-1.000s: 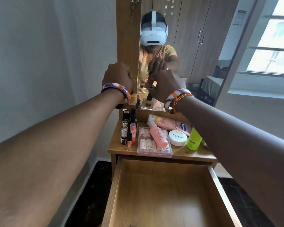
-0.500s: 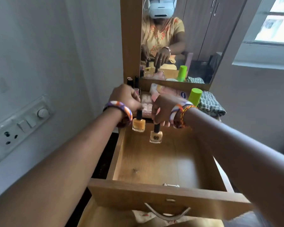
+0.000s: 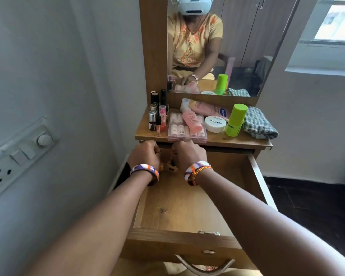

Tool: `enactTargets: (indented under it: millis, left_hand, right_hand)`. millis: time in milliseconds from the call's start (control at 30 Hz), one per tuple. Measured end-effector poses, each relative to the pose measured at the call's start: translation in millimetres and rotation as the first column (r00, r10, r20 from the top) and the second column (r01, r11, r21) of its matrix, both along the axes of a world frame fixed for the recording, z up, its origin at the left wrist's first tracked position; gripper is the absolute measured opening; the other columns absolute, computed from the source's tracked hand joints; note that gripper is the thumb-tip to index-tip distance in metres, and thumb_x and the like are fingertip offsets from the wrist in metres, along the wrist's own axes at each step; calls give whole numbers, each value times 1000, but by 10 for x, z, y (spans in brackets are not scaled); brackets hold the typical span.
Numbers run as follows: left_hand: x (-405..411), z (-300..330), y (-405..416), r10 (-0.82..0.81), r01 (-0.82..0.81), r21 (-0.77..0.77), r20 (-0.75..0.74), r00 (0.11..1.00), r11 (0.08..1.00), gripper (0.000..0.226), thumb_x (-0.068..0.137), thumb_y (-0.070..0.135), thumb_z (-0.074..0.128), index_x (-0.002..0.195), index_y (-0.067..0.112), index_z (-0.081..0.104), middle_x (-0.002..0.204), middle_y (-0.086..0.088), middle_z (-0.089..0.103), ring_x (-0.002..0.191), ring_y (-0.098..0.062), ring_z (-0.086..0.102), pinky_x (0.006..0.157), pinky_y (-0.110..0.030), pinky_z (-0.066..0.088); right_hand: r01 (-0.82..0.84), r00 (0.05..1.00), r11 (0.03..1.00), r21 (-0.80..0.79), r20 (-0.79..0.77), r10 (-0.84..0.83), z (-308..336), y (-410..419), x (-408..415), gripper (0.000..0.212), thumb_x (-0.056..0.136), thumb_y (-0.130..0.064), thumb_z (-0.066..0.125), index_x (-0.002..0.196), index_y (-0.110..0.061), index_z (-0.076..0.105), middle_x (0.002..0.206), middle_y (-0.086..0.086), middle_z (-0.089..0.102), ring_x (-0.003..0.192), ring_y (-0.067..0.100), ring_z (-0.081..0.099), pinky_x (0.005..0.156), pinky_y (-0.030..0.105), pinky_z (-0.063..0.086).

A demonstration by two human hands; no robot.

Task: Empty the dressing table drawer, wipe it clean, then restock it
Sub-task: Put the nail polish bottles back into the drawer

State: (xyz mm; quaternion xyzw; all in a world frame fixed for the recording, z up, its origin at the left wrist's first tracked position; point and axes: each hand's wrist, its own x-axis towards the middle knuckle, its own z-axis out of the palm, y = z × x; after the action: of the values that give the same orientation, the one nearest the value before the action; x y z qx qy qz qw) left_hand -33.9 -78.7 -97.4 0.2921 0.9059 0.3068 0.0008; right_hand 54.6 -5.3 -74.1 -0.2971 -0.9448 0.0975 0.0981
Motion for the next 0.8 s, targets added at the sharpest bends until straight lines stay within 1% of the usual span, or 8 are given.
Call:
enactTargets:
  millis: [67,167,333,400,467,567,667,800]
  left_hand:
    - [-45,-47,21,8,-8,23,-16,1000,1000,7,80,12,62,77,14,69,88,-11,72,85,-32,65,72,-38,56]
    - [-86,-90,58,10,-9,41,-40,999,999,10,83,13,60,83,12,70,90,-11,72,86,-32,65,70,-36,54]
    - [-134,-149,91,8,-6,53,-50,999,999,11,85,17,59,86,12,70,90,-11,72,86,-32,64,70,-36,54]
    - [-153,-177,92,-1,3,48,-48,999,999,12,86,16,58,87,12,69,91,-11,72,87,-33,64,70,-37,54]
    - [-164,-182,96,7,-6,37,-46,999,999,13,87,16,56,88,13,69,92,-11,72,88,-33,64,69,-35,52]
    - [-159,-167,102,12,-10,31,-48,999,999,15,88,18,55,90,13,69,93,-10,71,88,-33,64,63,-30,45]
    - [-141,-152,88,4,-3,27,-65,998,1000,16,89,21,56,92,12,69,92,-10,71,87,-31,64,61,-27,39]
    - [-117,-105,7,-16,21,68,-82,996,997,17,87,29,62,89,13,67,87,-8,71,82,-28,64,63,-30,47]
  right_hand:
    - [-16,1000,1000,20,-14,16,-62,13,-27,19,92,-13,52,105,-12,66,101,11,69,87,28,68,74,36,56]
    - [-44,999,998,54,-31,45,-123,28,-68,20,93,-14,51,107,-12,65,98,10,70,84,26,68,67,31,51]
    - [-75,997,994,85,-17,77,-179,37,-132,21,94,-15,48,109,-13,63,96,9,70,82,24,68,64,27,46]
    - [-88,996,991,100,-13,90,-194,48,-144,22,94,-13,47,110,-13,62,97,9,70,84,24,68,65,28,48]
    - [-100,995,990,101,8,100,-201,62,-155,23,94,-12,47,112,-12,61,99,10,70,86,27,68,70,32,53]
    - [-115,993,988,99,46,111,-205,62,-166,26,94,-10,45,115,-14,60,101,12,69,89,30,68,74,37,55]
    - [-131,991,986,105,47,127,-218,55,-154,30,94,-10,45,121,-17,58,102,11,68,89,29,67,72,34,53]
    - [-155,988,979,135,14,154,-217,69,-84,32,95,-15,47,126,-20,55,105,8,68,88,22,67,71,27,52]
